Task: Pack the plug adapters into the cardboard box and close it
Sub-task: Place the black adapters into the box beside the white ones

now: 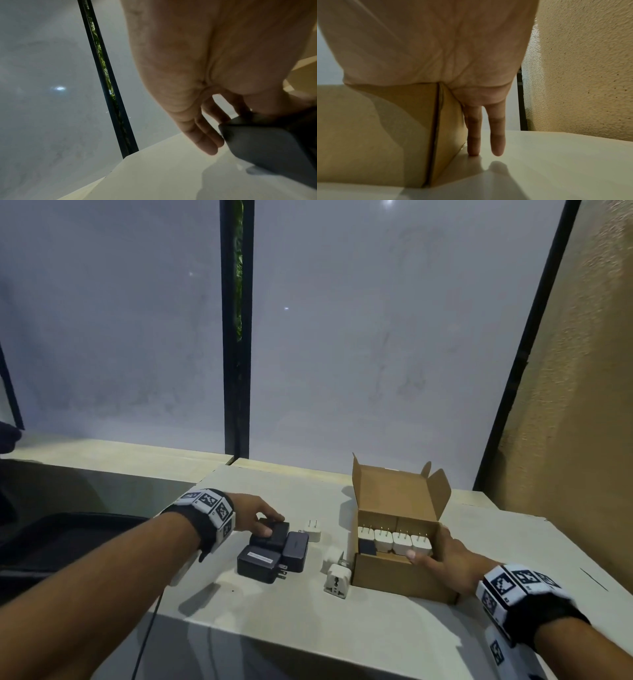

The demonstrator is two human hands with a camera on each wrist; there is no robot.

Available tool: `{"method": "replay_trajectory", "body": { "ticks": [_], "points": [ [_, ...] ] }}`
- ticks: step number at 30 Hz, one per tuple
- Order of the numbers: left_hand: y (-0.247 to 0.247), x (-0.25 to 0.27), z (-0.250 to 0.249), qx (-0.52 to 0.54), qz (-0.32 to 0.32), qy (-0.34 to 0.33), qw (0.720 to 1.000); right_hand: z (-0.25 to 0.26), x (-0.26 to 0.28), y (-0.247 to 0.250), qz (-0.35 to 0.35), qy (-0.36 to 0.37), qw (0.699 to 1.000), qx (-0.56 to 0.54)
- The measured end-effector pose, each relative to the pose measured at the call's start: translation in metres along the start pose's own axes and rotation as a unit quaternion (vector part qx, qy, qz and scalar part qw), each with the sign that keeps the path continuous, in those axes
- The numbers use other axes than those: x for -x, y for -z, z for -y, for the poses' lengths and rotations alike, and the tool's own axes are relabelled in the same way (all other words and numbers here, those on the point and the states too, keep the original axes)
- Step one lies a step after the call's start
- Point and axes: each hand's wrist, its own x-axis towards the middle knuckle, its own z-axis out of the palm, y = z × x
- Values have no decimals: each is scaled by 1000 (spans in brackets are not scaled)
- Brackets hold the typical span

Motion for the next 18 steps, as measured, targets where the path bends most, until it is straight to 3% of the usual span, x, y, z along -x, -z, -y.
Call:
{"method": "replay_trajectory", "body": {
  "ticks": [6,9,13,18],
  "points": [
    [-8,-1,8,-31,-62,-8,998,4,3,-1,-2,0,1000,-4],
    [-10,-2,14,-7,-85,-23,996,1,1,-1,0,-3,1000,-8],
    [-15,-2,18,9,-66,-7,998,-2,-1,0,4,-2,1000,-3],
    [-12,-6,19,71,-131,-9,989,-1,1,1,6,-5,1000,9]
  ]
}}
